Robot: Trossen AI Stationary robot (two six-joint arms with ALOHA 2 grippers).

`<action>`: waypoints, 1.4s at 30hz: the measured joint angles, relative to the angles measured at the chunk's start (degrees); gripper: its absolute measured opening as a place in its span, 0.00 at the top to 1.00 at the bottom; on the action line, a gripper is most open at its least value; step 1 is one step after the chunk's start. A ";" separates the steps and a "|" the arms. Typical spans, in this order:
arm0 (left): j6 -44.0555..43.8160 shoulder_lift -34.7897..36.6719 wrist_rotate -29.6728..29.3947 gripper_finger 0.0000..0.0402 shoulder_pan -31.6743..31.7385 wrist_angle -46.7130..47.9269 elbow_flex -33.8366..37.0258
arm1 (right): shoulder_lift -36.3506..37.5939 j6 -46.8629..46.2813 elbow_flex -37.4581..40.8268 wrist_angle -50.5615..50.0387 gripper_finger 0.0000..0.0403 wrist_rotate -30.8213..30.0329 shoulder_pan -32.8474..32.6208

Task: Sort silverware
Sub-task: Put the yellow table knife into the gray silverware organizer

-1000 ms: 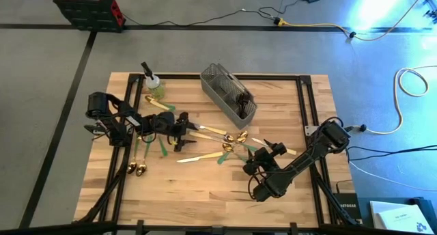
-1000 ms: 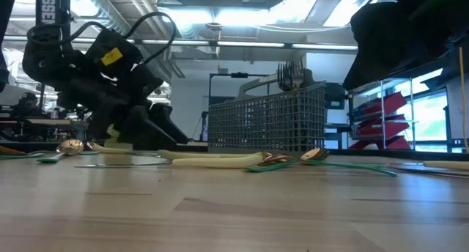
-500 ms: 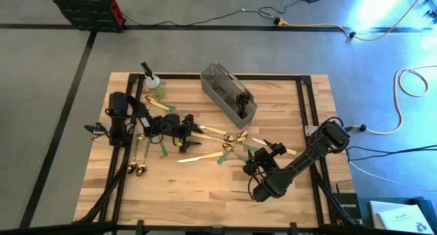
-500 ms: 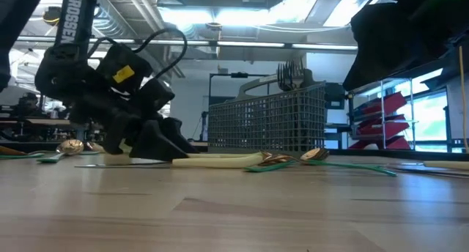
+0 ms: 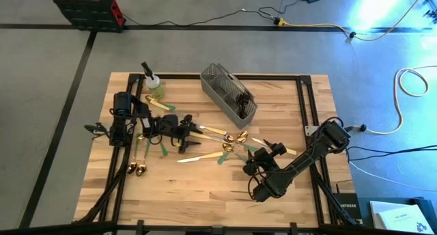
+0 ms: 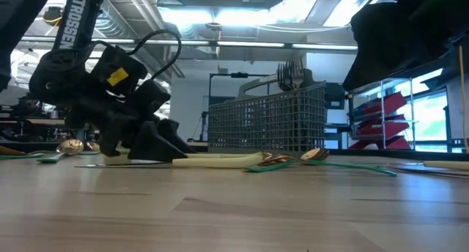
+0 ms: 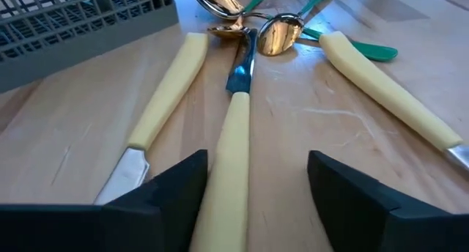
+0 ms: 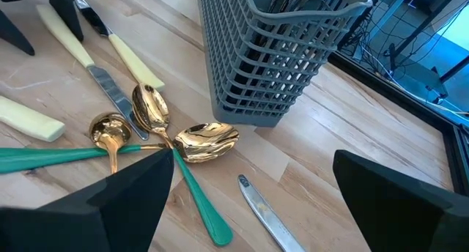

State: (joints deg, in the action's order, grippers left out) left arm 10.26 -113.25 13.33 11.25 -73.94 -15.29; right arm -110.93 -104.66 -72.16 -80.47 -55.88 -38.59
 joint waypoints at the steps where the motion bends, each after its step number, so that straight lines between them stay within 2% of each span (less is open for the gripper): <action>1: -0.02 0.00 0.06 0.51 0.00 0.14 0.00 | 0.00 0.02 0.00 0.00 0.11 0.00 0.00; 11: -0.13 0.04 0.03 0.78 -0.02 1.28 0.07 | 0.00 0.02 0.00 0.02 0.11 0.00 0.00; 15: -0.86 0.03 -0.86 0.86 0.00 1.25 0.09 | 0.00 0.02 0.00 0.02 0.11 0.02 0.00; 26: -5.25 0.71 -3.45 0.86 -1.61 0.87 0.36 | 0.00 0.08 0.00 0.00 0.11 0.02 0.00; 32: -9.48 4.12 -5.27 0.86 -3.49 1.07 4.11 | 0.00 0.35 0.00 0.00 0.11 0.58 0.00; 36: -12.91 6.54 -4.91 0.86 -4.93 -2.55 8.85 | 0.01 0.58 0.00 0.00 0.11 1.09 0.00; 42: -18.49 9.93 -5.17 0.86 -7.34 -13.09 15.17 | 0.02 1.16 0.00 0.04 0.11 1.12 -0.02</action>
State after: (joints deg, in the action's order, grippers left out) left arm -8.23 -103.32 8.16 3.91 -87.03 -0.12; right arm -110.92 -103.50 -72.16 -80.43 -54.76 -38.61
